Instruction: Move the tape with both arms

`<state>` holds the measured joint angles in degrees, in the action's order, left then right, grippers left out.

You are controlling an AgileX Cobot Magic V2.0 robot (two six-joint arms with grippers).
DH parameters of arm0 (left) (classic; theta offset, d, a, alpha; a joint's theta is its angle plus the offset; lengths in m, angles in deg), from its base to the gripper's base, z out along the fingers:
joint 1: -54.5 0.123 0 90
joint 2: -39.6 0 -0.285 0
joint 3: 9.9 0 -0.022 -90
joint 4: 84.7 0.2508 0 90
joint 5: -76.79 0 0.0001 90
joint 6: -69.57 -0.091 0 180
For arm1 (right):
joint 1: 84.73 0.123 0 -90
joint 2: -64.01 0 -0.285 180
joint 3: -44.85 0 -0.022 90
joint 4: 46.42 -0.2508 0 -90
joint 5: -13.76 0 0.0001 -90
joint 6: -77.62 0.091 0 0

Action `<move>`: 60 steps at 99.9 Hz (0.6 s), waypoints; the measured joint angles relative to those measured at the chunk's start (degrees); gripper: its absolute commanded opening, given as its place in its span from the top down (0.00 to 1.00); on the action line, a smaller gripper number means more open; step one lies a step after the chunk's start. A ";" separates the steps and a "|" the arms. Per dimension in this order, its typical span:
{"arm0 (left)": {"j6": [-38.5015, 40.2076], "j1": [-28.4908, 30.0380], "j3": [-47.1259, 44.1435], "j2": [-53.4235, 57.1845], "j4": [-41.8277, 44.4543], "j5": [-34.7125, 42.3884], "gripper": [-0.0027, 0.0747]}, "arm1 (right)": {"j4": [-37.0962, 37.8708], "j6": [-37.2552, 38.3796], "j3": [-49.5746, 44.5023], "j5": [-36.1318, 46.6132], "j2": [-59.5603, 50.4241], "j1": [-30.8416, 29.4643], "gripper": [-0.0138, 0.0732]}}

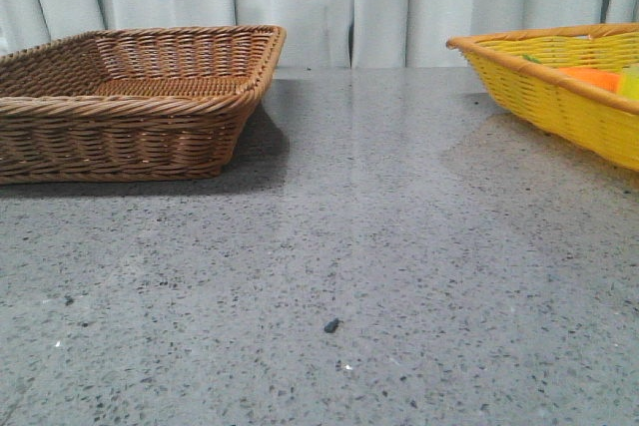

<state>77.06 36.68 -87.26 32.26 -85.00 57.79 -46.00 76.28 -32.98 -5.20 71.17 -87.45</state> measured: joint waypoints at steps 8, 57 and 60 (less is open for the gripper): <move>0.00 0.00 0.00 0.00 0.00 0.00 0.99 | 0.00 0.00 0.00 0.00 0.00 0.00 0.92; 0.00 0.00 0.00 0.00 1.25 0.83 0.99 | 5.39 0.00 0.00 4.93 0.00 -0.12 0.92; 0.00 0.00 0.00 0.00 0.65 1.49 0.99 | 5.49 0.00 0.00 6.55 0.00 -0.12 0.92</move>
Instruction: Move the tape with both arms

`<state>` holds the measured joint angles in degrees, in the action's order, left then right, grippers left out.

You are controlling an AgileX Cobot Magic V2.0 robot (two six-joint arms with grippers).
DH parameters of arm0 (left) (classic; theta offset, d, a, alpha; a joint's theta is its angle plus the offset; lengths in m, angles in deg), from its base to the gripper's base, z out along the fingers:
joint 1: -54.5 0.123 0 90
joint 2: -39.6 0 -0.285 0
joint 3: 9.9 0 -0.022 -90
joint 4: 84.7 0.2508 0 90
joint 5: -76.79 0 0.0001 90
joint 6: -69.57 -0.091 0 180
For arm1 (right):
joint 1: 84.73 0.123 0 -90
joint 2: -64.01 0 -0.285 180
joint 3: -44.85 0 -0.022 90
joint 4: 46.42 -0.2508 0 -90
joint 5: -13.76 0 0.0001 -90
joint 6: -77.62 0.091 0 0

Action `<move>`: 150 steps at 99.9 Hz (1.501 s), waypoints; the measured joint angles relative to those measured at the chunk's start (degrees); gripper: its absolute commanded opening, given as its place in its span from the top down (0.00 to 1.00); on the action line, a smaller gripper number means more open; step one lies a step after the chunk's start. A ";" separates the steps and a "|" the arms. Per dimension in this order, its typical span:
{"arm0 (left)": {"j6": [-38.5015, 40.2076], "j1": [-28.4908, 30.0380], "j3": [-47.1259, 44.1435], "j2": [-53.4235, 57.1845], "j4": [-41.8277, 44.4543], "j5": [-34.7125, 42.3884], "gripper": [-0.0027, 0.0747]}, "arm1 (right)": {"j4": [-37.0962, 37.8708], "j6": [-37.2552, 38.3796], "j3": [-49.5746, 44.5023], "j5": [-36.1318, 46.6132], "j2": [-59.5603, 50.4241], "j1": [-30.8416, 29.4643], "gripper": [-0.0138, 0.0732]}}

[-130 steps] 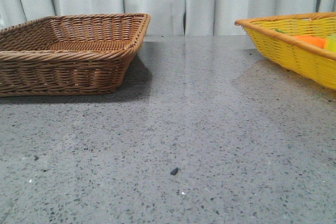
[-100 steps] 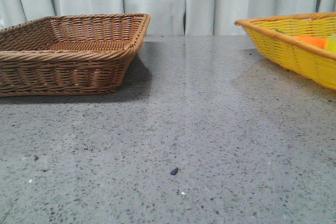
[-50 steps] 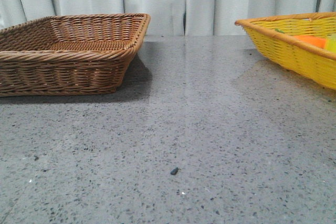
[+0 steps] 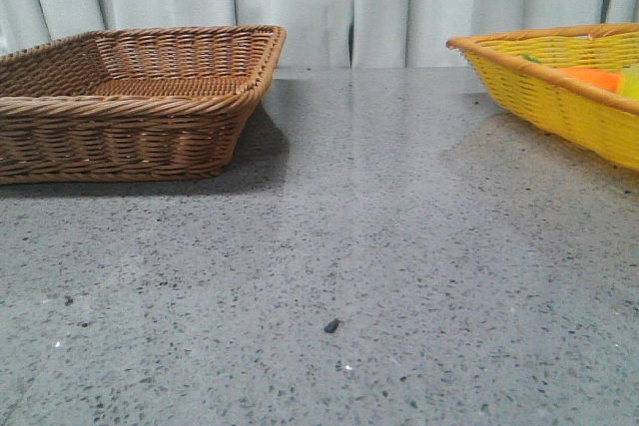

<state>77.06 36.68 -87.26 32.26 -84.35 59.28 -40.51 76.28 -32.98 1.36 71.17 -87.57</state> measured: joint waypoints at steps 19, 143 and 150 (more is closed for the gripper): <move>0.00 0.00 0.00 0.00 -15.44 11.68 0.99 | -4.62 0.00 0.00 12.73 0.00 0.00 0.92; -7.49 0.00 26.02 -24.04 -15.39 1.05 0.56 | -18.39 -4.34 55.41 -32.22 45.59 0.33 0.37; -7.49 0.00 26.02 -24.04 -15.39 1.02 0.56 | -17.30 -4.34 59.74 -34.75 50.90 0.33 0.37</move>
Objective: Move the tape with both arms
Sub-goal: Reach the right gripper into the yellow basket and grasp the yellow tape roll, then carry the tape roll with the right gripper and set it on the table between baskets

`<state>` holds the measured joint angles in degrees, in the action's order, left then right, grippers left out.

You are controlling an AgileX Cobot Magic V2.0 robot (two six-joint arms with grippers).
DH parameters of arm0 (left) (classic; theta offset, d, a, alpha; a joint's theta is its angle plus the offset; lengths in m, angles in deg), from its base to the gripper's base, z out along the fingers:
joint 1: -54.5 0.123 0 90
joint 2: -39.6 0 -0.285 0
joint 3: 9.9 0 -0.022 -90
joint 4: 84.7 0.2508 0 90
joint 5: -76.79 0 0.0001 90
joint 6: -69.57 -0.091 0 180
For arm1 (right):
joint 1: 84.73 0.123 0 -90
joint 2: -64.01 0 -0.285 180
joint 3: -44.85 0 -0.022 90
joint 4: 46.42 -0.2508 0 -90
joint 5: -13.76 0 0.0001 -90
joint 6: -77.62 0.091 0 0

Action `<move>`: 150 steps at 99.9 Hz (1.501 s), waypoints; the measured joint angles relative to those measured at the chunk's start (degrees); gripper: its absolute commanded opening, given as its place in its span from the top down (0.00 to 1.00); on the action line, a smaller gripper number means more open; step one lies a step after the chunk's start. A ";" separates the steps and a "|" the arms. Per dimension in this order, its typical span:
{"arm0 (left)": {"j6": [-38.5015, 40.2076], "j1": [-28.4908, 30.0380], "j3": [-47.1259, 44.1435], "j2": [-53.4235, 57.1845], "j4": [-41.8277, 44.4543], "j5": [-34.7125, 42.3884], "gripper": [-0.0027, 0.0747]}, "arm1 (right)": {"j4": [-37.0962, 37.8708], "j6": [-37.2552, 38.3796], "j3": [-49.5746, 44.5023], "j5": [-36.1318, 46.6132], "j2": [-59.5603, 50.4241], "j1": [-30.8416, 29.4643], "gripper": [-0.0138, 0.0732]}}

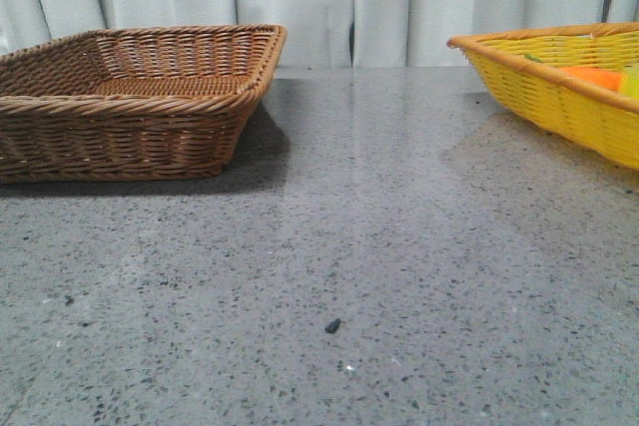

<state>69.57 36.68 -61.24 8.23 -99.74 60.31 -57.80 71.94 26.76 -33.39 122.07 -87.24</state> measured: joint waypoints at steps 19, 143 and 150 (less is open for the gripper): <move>0.00 0.00 0.00 0.00 0.00 -0.11 0.56 | 2.52 -0.04 6.47 -3.74 13.19 0.03 0.37; -0.30 0.00 0.00 0.00 0.00 -0.56 0.56 | 3.57 -0.12 33.15 5.08 32.00 13.51 0.91; -0.30 0.00 0.00 0.00 0.00 -0.56 0.56 | 2.49 -0.12 34.90 5.24 32.27 18.02 0.91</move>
<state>69.27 36.68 -61.24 8.23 -99.74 59.75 -55.32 71.82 61.66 -28.15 154.34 -69.23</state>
